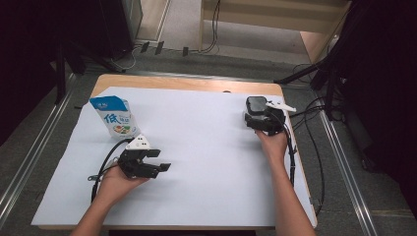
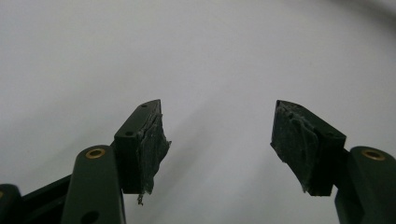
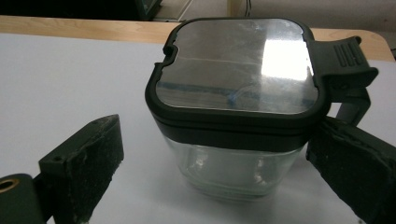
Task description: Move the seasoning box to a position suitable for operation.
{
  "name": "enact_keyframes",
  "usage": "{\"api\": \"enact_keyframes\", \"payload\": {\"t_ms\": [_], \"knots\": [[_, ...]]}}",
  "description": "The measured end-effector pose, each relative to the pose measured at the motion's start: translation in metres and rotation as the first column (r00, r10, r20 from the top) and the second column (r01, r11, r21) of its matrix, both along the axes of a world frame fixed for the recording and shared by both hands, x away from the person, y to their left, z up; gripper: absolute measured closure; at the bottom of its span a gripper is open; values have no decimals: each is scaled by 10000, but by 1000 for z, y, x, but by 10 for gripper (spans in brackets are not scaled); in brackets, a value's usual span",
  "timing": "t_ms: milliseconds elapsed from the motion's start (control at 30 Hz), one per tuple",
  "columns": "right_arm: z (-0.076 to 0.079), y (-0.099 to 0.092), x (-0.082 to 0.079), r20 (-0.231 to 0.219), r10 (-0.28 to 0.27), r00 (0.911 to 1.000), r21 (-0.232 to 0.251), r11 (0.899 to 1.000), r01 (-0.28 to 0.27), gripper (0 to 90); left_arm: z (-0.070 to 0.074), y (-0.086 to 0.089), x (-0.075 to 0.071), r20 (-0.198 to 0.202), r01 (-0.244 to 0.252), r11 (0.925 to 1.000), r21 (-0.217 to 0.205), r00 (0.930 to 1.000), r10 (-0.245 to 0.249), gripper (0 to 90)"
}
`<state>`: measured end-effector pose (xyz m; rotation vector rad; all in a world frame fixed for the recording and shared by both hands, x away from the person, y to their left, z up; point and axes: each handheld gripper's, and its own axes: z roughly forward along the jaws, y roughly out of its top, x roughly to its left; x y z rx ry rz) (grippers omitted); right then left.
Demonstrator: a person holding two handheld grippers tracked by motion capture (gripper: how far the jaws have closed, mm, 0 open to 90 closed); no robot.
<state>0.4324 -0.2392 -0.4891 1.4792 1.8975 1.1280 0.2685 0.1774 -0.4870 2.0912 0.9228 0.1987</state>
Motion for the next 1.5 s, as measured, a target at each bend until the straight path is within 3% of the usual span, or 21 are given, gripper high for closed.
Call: {"api": "enact_keyframes", "payload": {"t_ms": [367, 733, 867, 1067, 1367, 1500], "knots": [[-11, 2, 21, -271, -294, 9992, 3, 9996, 295, 95, -3, 7, -13, -90, -384, 9992, -86, 9992, 383, 348], [-19, 7, 37, -204, -576, 9981, 72, 9983, 578, 90, -6, 17, -24, -143, -857, 9963, 69, 9962, 858, 348], [-21, 10, 37, -57, -670, 9977, -189, 9976, 669, 109, -5, 22, -26, -162, -954, 9954, -132, 9953, 951, 352], [-19, 10, 34, 179, -569, 9982, -501, 9971, 577, 140, -5, 25, -23, -185, -973, 9952, -73, 9951, 972, 354], [-11, 17, 28, 190, -142, 9997, -405, 9991, 149, 154, -6, 22, -21, -237, -863, 9963, 32, 9960, 864, 356], [-5, 23, 21, 225, -36, 9997, -401, 9992, 45, 155, -5, 22, -19, -352, -837, 9964, -136, 9959, 832, 359]]}}
